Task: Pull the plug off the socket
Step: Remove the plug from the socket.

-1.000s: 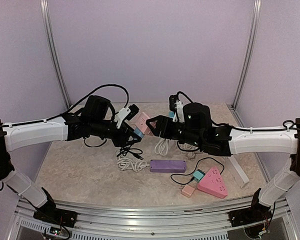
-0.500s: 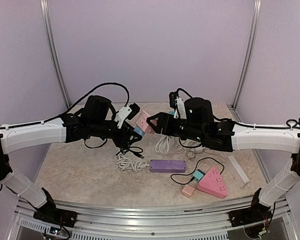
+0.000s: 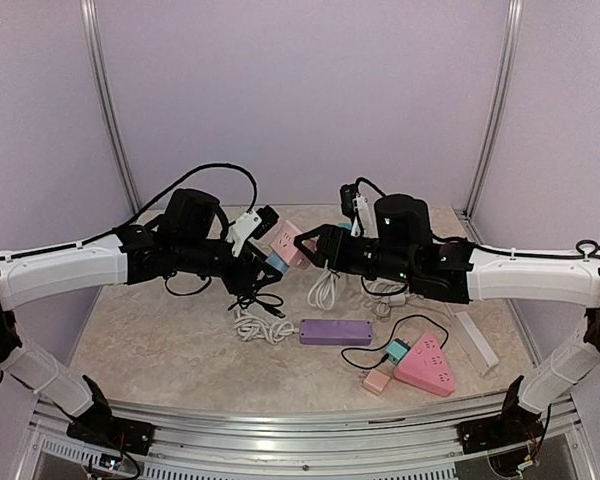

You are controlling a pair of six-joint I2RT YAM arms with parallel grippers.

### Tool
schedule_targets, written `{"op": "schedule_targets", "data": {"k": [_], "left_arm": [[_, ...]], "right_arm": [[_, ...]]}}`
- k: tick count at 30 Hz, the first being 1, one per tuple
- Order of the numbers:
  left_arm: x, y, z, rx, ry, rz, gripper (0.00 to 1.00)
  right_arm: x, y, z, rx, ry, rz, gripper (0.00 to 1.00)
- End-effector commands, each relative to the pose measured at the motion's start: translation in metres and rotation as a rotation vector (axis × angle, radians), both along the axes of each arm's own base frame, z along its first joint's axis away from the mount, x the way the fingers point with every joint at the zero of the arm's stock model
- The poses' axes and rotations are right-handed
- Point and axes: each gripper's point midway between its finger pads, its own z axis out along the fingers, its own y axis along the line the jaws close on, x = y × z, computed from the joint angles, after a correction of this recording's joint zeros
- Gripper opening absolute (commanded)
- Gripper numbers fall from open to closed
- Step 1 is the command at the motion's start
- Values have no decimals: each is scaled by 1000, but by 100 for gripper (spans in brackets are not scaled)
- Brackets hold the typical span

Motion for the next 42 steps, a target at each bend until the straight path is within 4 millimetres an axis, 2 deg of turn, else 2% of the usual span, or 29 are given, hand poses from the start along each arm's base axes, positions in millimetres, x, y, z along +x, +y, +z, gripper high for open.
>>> {"op": "schedule_targets", "data": {"k": [1,5,9,14,23,31,36,42], "left_arm": [[0,9,29,-57,12,-31,9],[5,12,31,-82,44,-23,9],[10,13,29,-79,54,-1,8],[13,13,22,-52,21,47,9],[6,4,16,-35,-21,74,8],[10,5,12,-37,-13,112,8],[17,9,12,-43,4,152,7],[17,8,11,-63,30,178,6]], "right_arm": [[16,-27,23,-15,-108,-82,0],[14,-27,20,-45,-112,-91,0],[16,-34,12,-85,-91,-158,0],[22,-45,8,-53,-40,-255,0],[27,-39,14,-16,-38,-289,0],[27,-39,13,-7,-47,-305,0],[20,-39,8,23,-52,-337,0],[11,-36,11,80,-61,-369,0]]}}
